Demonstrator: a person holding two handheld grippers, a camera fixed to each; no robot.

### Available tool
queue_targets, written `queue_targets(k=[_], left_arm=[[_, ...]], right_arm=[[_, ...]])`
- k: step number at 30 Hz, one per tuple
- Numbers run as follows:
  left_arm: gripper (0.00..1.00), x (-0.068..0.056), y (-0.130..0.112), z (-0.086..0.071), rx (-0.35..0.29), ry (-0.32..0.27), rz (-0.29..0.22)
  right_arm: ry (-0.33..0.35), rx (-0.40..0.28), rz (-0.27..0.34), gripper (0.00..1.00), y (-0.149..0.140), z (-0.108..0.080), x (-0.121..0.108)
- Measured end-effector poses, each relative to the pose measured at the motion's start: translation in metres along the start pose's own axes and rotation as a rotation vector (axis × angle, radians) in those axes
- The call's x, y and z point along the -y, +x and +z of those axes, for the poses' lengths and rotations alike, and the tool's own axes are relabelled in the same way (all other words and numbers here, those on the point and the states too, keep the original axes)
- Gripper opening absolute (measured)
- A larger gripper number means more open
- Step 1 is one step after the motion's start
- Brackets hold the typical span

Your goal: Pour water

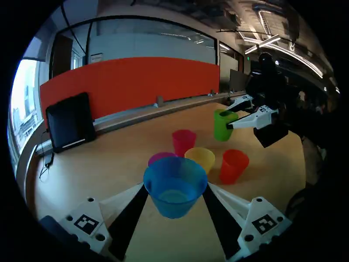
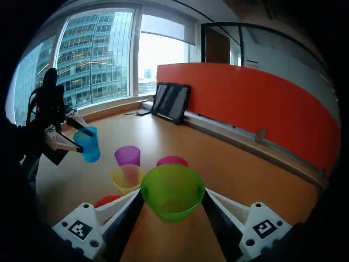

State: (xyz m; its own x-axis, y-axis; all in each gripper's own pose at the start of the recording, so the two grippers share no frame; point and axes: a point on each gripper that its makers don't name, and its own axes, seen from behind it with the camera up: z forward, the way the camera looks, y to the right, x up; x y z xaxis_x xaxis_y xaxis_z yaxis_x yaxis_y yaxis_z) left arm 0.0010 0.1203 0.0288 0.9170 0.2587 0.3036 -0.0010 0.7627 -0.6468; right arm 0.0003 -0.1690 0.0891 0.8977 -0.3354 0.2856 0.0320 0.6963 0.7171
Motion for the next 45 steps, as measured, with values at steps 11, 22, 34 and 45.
queue_targets(k=[11, 22, 34, 45], left_arm=[[0.85, 0.012, 0.04, -0.017, -0.105, 0.044, -0.007], [0.85, 0.017, 0.074, -0.033, -0.205, 0.072, 0.005], [0.85, 0.012, 0.104, -0.04, -0.282, 0.072, 0.016], [0.85, 0.008, 0.121, -0.042, -0.317, 0.07, 0.038]], right_arm=[[-0.023, -0.088, -0.034, 0.92, 0.027, -0.022, 0.014], [-0.034, -0.195, -0.041, 0.92, 0.054, -0.041, 0.025], [-0.057, -0.273, -0.074, 0.92, 0.074, -0.056, 0.033], [-0.04, -0.298, -0.058, 0.92, 0.081, -0.061, 0.04]])
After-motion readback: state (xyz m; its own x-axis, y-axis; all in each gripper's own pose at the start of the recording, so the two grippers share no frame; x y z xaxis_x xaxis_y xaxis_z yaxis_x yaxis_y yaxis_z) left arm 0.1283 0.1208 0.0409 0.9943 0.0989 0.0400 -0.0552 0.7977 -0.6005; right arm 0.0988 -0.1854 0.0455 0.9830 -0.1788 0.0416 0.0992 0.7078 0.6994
